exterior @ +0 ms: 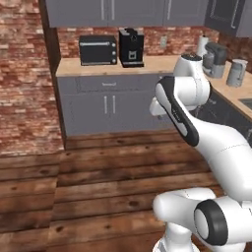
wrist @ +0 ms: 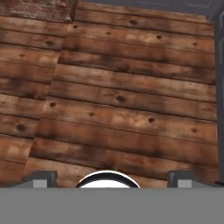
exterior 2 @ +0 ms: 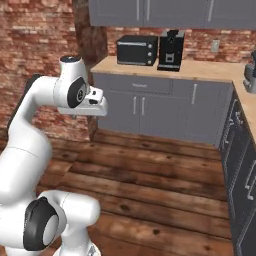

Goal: Navigate to the coffee machine.

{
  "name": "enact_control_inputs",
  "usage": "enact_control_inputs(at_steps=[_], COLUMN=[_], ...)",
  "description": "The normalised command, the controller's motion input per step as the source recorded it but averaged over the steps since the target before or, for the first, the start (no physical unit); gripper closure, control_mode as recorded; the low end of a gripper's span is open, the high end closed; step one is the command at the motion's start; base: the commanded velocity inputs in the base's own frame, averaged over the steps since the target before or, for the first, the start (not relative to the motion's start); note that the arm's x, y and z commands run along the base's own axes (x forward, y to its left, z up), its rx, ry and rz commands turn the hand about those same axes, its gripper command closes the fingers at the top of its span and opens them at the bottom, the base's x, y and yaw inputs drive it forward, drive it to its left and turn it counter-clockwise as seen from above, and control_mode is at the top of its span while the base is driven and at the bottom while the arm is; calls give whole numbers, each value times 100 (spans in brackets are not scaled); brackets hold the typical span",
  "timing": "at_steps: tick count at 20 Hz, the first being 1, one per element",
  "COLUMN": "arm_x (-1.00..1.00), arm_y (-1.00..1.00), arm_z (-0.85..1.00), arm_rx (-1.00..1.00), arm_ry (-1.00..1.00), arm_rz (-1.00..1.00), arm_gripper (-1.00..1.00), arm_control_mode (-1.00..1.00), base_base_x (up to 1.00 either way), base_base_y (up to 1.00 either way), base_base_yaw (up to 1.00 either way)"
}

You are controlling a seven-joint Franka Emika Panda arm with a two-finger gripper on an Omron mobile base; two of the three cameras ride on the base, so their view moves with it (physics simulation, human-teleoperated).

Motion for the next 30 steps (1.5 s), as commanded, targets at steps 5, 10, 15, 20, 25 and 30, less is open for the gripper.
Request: enact_control_inputs(at_steps=[5, 10, 15, 20, 25, 30], arm_x=[0, 0, 0, 0, 0, 0], arm_y=[0, 0, 0, 0, 0, 0], arm_z=[0, 0, 0, 0, 0, 0], arm_rx=[0, 0, 0, 0, 0, 0], arm_ry=[0, 0, 0, 0, 0, 0], arm_rz=[0, 0, 0, 0, 0, 0], arm_gripper=[-100, -100, -100, -100, -100, -100], arm_control_mode=[100, 100, 100, 100, 100, 100], base_base_x=[100, 100, 100, 100, 98, 90], base_base_y=[-18, -13, -39, -51, -26, -1], base_base_yaw=[0, 0, -3, -5, -3, 0])
